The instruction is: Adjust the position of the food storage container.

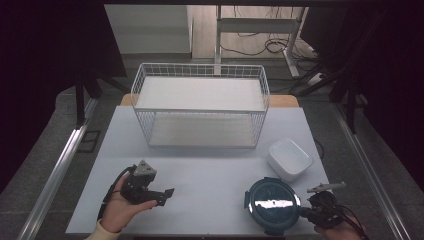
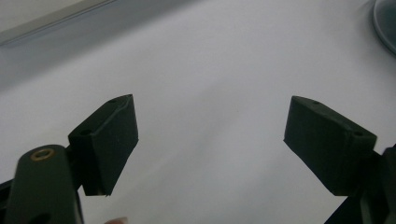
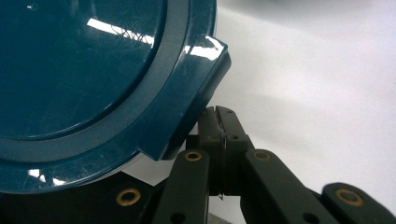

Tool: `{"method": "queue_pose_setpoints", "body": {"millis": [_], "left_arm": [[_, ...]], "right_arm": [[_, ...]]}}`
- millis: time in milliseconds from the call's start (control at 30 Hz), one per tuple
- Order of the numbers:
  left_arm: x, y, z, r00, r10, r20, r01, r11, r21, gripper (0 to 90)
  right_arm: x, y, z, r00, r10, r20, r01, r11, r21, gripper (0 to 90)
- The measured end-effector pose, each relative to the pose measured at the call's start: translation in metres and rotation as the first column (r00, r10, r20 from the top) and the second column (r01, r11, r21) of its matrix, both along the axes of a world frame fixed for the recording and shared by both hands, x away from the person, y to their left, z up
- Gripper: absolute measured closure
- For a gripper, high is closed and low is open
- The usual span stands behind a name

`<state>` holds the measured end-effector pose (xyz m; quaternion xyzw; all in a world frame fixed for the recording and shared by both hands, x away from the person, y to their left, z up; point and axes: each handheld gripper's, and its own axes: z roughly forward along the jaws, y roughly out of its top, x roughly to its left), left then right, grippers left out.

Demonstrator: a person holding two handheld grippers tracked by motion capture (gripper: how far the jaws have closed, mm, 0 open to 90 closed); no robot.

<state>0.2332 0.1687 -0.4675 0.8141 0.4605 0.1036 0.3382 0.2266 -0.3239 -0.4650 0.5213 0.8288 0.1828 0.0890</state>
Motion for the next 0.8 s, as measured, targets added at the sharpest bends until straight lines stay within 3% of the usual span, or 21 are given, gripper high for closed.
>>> {"method": "queue_pose_setpoints", "body": {"millis": [800], "left_arm": [[0.001, 0.000, -0.002, 1.0000, -0.002, -0.009, 0.002, 1.0000, -0.001, 17.3]], "right_arm": [[0.010, 0.056, -0.004, 0.9997, 0.025, 0.000, -0.025, 0.9995, -0.018, 89.5]]}}
